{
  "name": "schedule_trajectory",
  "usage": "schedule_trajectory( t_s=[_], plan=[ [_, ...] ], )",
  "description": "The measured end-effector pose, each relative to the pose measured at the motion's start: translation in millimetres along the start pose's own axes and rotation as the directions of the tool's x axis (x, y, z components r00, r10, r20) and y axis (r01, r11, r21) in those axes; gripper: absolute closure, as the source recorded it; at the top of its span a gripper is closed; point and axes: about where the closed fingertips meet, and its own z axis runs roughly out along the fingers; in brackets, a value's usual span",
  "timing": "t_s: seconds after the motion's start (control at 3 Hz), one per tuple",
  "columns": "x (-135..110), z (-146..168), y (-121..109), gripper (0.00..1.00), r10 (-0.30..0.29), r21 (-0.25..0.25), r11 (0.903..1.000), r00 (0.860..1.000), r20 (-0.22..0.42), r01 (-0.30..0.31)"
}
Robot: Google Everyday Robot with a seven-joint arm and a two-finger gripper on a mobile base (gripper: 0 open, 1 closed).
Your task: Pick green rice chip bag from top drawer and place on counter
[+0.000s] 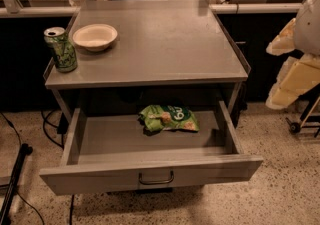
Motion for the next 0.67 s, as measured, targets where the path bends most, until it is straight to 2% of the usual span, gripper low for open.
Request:
schedule_trajectory(
  t_s=[0.33, 0.67],
  plan=[
    [0.0, 0.0, 0.0, 0.55, 0.0, 0.0, 1.0, 1.0, 0.0, 0.0],
    [1.0, 7.1, -3.7, 0.85, 0.021, 0.03, 0.9993, 0.999, 0.035, -0.022]
  ],
)
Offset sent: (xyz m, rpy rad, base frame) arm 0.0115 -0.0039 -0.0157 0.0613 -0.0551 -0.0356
